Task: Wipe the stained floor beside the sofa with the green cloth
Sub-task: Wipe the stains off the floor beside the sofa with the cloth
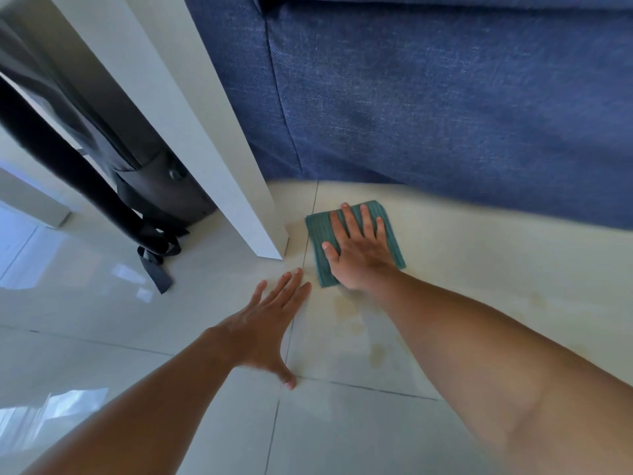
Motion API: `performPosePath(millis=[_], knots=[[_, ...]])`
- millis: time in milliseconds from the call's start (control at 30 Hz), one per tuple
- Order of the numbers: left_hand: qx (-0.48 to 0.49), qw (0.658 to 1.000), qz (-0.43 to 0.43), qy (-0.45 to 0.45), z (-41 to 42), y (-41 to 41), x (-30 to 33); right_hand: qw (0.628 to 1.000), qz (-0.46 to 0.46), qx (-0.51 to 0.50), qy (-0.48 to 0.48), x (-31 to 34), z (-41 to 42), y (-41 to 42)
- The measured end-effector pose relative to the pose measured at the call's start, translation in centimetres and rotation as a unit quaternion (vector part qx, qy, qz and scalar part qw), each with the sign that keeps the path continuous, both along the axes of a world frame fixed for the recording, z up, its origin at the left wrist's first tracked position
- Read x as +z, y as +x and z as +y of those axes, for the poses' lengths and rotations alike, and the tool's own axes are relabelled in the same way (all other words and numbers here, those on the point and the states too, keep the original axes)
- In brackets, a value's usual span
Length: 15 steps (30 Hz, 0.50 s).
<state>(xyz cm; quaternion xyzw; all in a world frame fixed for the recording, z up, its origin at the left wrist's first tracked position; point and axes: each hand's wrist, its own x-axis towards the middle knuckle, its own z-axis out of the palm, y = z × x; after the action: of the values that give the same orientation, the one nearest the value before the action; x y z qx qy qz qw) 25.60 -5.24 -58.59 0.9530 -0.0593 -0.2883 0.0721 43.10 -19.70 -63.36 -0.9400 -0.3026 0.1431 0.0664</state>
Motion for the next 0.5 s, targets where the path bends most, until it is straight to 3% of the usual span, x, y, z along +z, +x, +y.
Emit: performPosePath(millis=[333,500], knots=[[0.005,0.999,0.042,0.028,-0.3,0.9,1.0,0.998,-0.014,-0.047,0.050,0.1,-8.0,-14.3],[0.011,0.998,0.051,0.033,-0.6,1.1,1.0,0.999,-0.009,-0.039,0.036,0.4,-9.3,-16.2]])
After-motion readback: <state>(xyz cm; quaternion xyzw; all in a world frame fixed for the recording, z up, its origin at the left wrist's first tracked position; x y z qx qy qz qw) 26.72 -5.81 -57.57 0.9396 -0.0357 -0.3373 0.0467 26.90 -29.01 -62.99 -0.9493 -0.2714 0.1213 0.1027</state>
